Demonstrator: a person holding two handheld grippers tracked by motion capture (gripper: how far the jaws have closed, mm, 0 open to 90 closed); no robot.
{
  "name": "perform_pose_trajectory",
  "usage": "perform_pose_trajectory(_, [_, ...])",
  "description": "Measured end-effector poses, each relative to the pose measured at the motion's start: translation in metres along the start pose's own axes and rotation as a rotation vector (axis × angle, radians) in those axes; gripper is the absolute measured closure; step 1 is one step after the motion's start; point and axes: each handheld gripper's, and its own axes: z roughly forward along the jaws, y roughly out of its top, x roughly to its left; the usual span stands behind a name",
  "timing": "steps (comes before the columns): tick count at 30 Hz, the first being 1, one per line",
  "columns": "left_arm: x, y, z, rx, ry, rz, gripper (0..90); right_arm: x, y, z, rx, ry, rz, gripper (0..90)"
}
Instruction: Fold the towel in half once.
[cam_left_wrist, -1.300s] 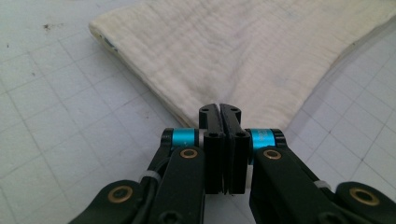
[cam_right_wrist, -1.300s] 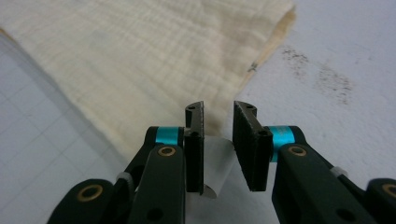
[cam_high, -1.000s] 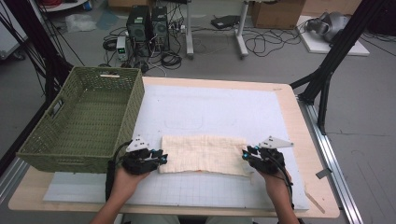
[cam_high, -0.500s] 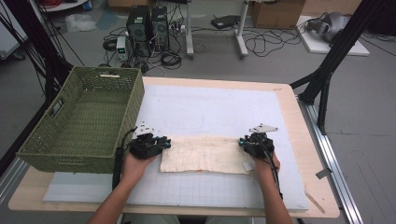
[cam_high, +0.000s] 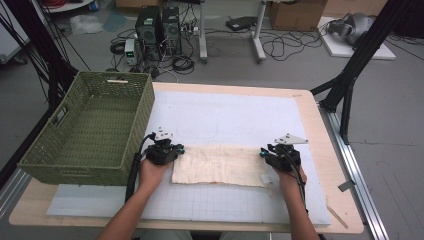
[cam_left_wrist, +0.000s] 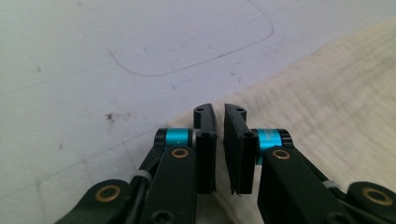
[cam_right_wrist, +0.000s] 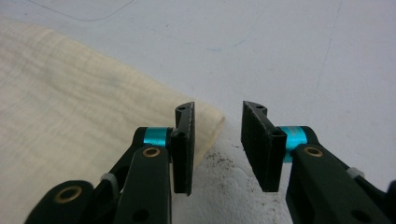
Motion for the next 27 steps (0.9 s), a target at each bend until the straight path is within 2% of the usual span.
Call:
perform_pose_trajectory(2, [0.000,0.000,-0.001,0.000,0.016,0.019,82.0,-0.001,-0.001,-0.005,-0.001,-0.001,0.002,63.6])
perform_pose_trajectory(3, [0.001,0.000,-0.003,-0.008,0.016,0.012,79.5,-0.002,-0.003,-0.007,-0.005,-0.001,0.000,62.5])
perform_pose_trajectory(5, [0.003,0.001,-0.008,-0.035,-0.010,-0.001,66.0,-0.004,-0.005,-0.014,-0.015,0.002,0.004,59.1])
perform_pose_trajectory(7, [0.005,0.002,-0.017,-0.100,-0.068,0.000,56.1,-0.006,-0.008,-0.021,-0.027,0.021,0.008,52.5])
perform_pose_trajectory(8, [0.006,0.003,-0.021,-0.134,-0.110,-0.006,52.4,-0.007,-0.010,-0.025,-0.033,0.029,0.006,48.0])
perform_pose_trajectory(9, [0.005,0.005,-0.027,-0.175,-0.135,0.000,49.9,-0.008,-0.011,-0.029,-0.041,0.041,0.009,44.0])
perform_pose_trajectory(11, [0.003,0.008,-0.037,-0.242,-0.158,0.027,45.1,-0.008,-0.014,-0.036,-0.058,0.067,0.007,35.9])
perform_pose_trajectory(12, [0.001,0.009,-0.040,-0.268,-0.168,0.024,40.2,-0.008,-0.016,-0.039,-0.063,0.070,0.009,31.1])
perform_pose_trajectory(13, [-0.001,0.010,-0.043,-0.277,-0.171,0.021,35.0,-0.008,-0.017,-0.043,-0.070,0.076,0.009,28.0])
perform_pose_trajectory(14, [-0.004,0.010,-0.045,-0.290,-0.156,0.012,28.0,-0.007,-0.018,-0.046,-0.079,0.079,0.012,25.1])
perform_pose_trajectory(15, [-0.005,0.010,-0.046,-0.295,-0.158,0.017,18.3,-0.007,-0.018,-0.049,-0.089,0.079,0.011,21.7])
perform_pose_trajectory(16, [-0.005,0.010,-0.048,-0.306,-0.174,0.024,14.3,-0.005,-0.018,-0.053,-0.096,0.080,0.013,20.6])
perform_pose_trajectory(19, [-0.006,0.010,-0.050,-0.318,-0.182,0.018,14.7,-0.001,-0.018,-0.062,-0.123,0.084,-0.013,17.2])
perform_pose_trajectory(22, [-0.005,0.010,-0.051,-0.307,-0.180,0.025,14.7,0.004,-0.020,-0.067,-0.142,0.072,-0.036,11.8])
perform_pose_trajectory(27, [-0.005,0.010,-0.051,-0.318,-0.196,0.020,14.8,0.007,-0.021,-0.069,-0.148,0.084,-0.059,11.7])
